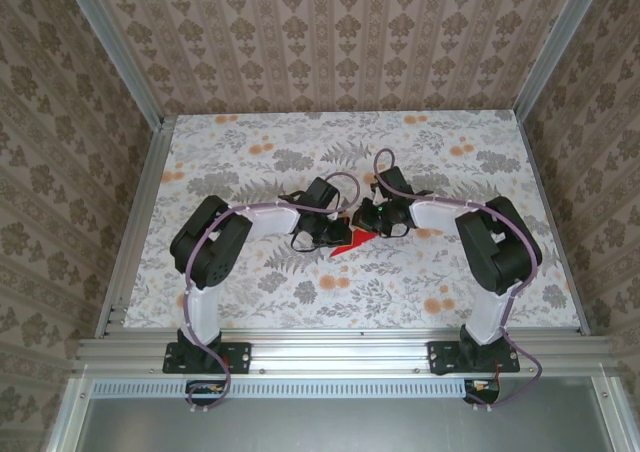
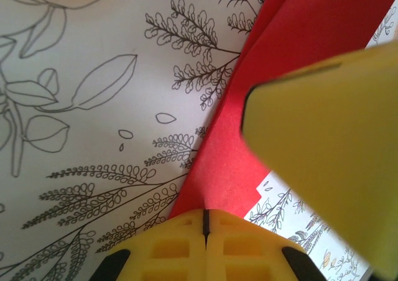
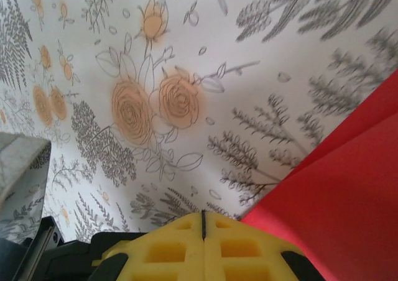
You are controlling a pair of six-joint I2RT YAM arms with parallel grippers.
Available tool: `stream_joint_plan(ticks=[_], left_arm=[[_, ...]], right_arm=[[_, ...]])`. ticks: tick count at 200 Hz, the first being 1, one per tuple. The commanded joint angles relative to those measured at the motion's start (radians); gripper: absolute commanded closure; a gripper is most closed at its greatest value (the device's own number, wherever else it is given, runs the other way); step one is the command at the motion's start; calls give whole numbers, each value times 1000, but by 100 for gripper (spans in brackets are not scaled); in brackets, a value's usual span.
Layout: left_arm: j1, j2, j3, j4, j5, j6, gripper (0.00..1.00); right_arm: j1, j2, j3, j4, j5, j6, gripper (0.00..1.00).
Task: Fold a paper plane with a square sheet of paper (pick it up from the middle)
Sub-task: Fold the wing for the fifth time at the center of the table.
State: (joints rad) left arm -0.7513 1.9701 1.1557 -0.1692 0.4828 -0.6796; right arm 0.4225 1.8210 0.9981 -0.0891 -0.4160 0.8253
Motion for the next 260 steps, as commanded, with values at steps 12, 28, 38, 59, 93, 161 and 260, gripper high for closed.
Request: stream_joint_plan(ticks=[12, 28, 38, 59, 93, 161, 260], left_arm=[[-5, 45, -11, -59, -50, 17, 100], [-5, 42, -14, -56, -50, 16, 100], [-4, 40, -16, -56, -52, 17, 100], [-5, 39, -20, -59, -52, 16, 100], [-5, 45, -32, -122, -61, 59, 100], [-3, 74, -78, -177, -79, 101, 100], [-3, 66, -66, -185, -84, 104, 100]], right_arm=[[13, 8, -39, 25, -8, 84, 95], [19, 31, -36, 24, -9, 87, 95], [19, 47, -34, 25, -14, 85, 95], [13, 75, -20, -11, 15, 47, 95], [-55, 85, -16, -43, 81, -42, 95], [-191, 116, 16, -28, 90, -137, 95], [-324, 109, 71, -16, 48, -161, 95]])
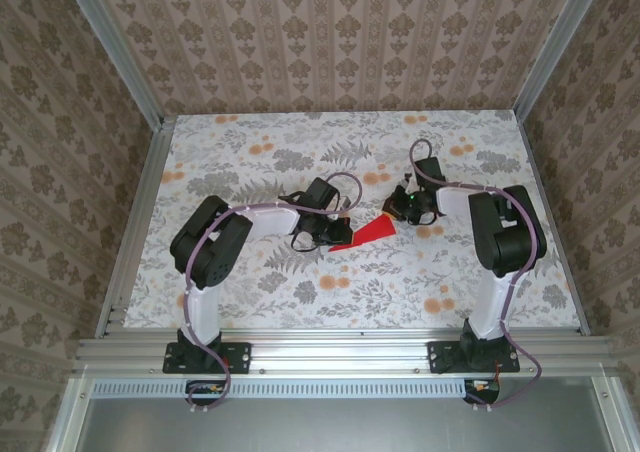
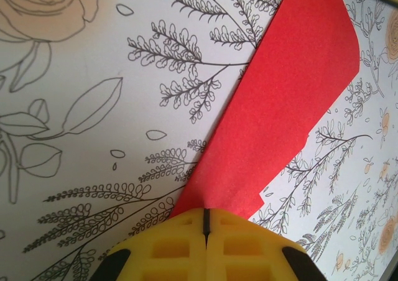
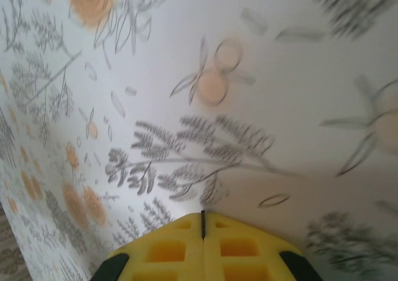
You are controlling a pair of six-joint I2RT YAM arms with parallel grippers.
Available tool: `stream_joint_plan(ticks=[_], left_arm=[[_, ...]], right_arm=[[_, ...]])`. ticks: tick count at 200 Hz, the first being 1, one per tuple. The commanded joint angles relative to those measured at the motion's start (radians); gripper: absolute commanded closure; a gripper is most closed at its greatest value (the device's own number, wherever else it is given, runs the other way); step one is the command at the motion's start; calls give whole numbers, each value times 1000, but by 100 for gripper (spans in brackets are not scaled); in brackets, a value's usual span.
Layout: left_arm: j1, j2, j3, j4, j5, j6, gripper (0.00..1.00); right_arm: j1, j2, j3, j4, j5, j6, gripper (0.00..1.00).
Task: Fold a paper plane with a square sheet of paper (pick it up from the middle)
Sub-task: Fold the wing for the fifth time at the center of the table.
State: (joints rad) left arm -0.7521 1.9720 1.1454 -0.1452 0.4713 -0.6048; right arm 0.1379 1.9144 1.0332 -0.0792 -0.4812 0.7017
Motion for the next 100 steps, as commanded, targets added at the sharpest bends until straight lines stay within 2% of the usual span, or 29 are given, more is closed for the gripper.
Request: stream_joint_plan(ticks=[1, 35, 54, 69, 100], left_arm=[[-3, 65, -54, -209, -72, 30, 100], [-3, 37, -16, -204, -61, 29, 100], [-3, -6, 30, -202, -52, 37, 93], [-5, -52, 65, -205, -53, 54, 83], [-24, -129, 121, -248, -116, 151, 63]], right_arm=[[-40, 14, 36, -25, 111, -37, 95], [-18, -107, -15, -37, 87, -33, 94], [-5, -202, -78, -48, 95, -28, 89], [-1, -285, -133, -68, 128, -19, 80], [-3, -464, -228, -138, 263, -3, 55]])
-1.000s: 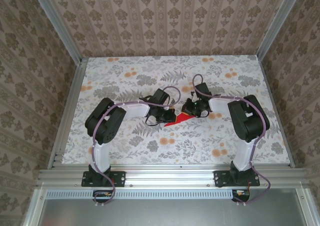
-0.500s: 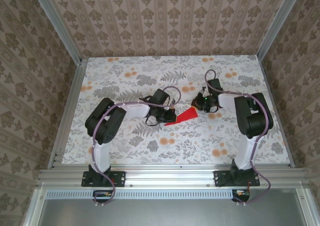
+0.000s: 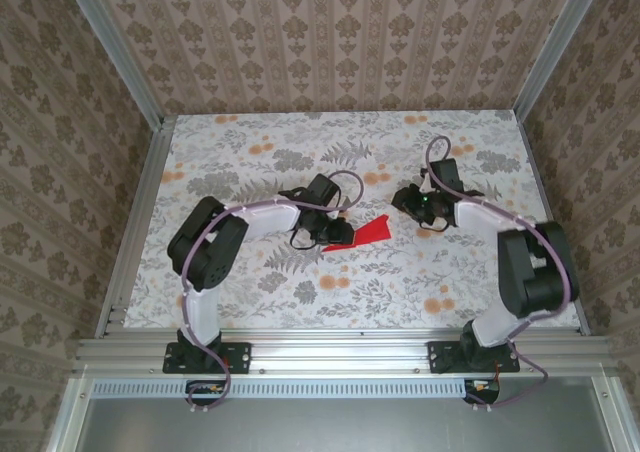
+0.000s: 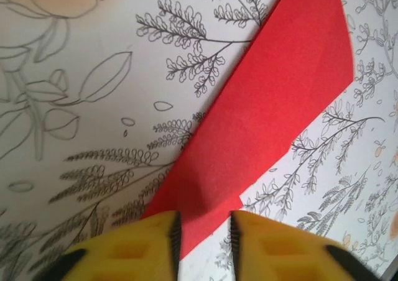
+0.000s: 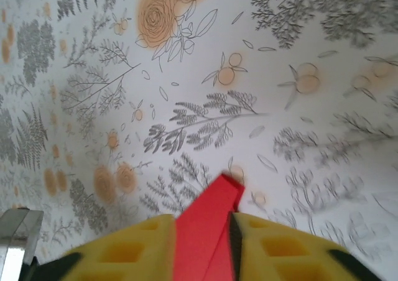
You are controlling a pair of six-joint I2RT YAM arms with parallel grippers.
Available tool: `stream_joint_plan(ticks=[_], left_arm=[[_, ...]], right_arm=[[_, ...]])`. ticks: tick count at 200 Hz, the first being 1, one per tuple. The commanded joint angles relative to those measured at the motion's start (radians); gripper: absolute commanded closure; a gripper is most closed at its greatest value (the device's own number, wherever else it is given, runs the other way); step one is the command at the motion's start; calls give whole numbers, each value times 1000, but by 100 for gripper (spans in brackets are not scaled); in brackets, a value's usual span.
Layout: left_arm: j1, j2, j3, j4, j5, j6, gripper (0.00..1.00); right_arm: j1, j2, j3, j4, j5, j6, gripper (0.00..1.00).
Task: Fold a paper plane with a square sheet of paper (pick it up from the middle)
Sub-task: Fold the wing for the fifth time at the center of the table, then move a paper plane to the center of the table.
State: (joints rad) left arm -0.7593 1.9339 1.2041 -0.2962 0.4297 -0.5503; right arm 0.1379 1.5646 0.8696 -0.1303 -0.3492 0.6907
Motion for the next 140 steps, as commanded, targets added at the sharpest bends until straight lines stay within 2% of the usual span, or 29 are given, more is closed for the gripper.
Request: stream_joint_plan(ticks=[1, 21, 46, 74, 102, 140], left_arm=[[-18, -93, 65, -101, -79, 100, 62], [-58, -114, 103, -159, -180, 214, 52], [-127, -99, 163, -224, -327, 355, 43], [-187, -35, 247, -286, -452, 479, 38], [-224, 50, 328, -346, -498, 565, 38], [-247, 139, 403, -393, -518, 610, 37]], right_arm=[[-3, -119, -67, -89, 135, 8, 55], [-10, -222, -102, -146, 228, 10, 38], [-35, -318, -138, -199, 331, 24, 25], [-67, -404, -192, -215, 382, 52, 11], [-89, -464, -232, -215, 385, 61, 5], [-100, -475, -251, -220, 373, 66, 5]])
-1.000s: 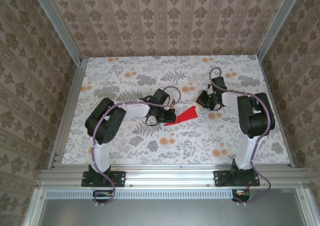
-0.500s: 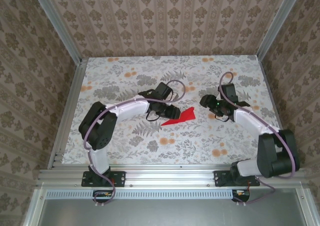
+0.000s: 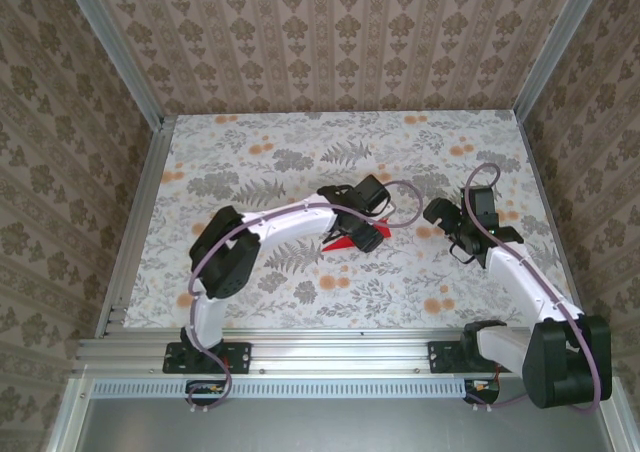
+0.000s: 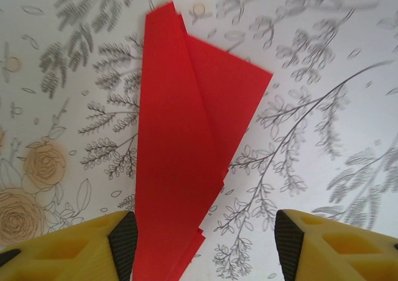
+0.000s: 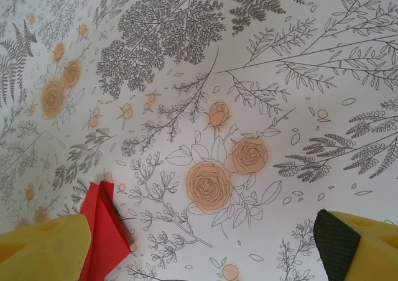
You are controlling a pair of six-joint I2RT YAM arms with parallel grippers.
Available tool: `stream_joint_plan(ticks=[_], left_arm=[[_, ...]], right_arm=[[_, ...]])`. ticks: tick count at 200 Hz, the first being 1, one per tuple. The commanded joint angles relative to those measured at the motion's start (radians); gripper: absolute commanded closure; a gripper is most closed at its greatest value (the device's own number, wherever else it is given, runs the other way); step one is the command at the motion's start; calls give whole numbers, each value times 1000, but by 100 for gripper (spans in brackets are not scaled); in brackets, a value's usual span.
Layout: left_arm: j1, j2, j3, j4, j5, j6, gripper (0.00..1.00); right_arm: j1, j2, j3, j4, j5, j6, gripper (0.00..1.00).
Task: Fold a paper plane with a square sheet of paper (pick it up from the middle)
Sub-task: Move a paper plane to the center of the table.
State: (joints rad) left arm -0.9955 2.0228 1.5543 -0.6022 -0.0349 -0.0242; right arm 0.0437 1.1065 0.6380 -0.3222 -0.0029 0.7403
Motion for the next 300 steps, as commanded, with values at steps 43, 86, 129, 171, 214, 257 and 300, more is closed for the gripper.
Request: stream_joint_plan(ticks=[43, 86, 129, 171, 214, 257, 300], left_arm=[[-14, 113, 121, -116, -99, 90, 39], [-2, 134, 152, -129, -140, 89, 57], [22, 134, 158, -124, -115, 60, 79], [58, 125, 147, -121, -38, 26, 91], [106, 96, 131, -103, 58, -29, 100], [230, -4, 51, -21, 264, -237, 100], [344, -114, -136, 157, 400, -482, 100]], right_arm=[[-7, -10, -30, -15, 16, 26, 5], [-8, 1, -27, -6, 6, 32, 5], [-7, 24, -21, 6, -11, 40, 6], [-8, 29, -19, 11, -22, 42, 7], [-8, 30, -16, 14, -43, 40, 7], [10, 54, 16, 11, -116, 2, 11], [139, 108, 57, 30, -120, -15, 13]])
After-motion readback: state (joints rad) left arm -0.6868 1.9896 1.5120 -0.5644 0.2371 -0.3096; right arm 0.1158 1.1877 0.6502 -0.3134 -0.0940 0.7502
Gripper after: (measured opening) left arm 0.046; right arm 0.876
